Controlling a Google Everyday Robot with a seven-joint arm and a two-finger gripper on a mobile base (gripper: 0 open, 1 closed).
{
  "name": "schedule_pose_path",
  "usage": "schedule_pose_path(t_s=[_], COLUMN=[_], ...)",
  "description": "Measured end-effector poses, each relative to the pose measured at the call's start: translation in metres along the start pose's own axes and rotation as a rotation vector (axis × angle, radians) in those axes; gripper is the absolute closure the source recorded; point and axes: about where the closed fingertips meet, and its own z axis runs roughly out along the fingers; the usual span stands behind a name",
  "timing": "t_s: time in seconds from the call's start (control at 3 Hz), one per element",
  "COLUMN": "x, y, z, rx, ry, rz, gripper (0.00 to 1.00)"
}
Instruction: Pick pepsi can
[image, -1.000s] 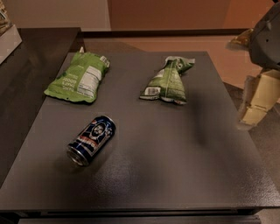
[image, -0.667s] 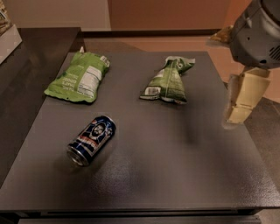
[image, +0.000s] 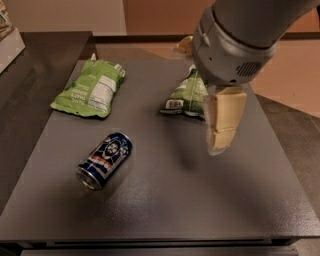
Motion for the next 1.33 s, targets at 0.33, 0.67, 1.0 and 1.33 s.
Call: schedule_pose_path(t_s=[0.33,0.67,1.0,1.33], x=[-0.042,-0.077,-0.098,-0.113], y=[0.001,0.003,0.005,0.005], z=[0.019,0.041,0.064,0.090], rx=[-0.036,-0.086,-0.136,-0.183], ry=[-0.005,-0.022,-0.037,-0.055], rz=[-0.154,-0.283,-0.374,-0.444], gripper=[0.00,0.00,0.00,0.00])
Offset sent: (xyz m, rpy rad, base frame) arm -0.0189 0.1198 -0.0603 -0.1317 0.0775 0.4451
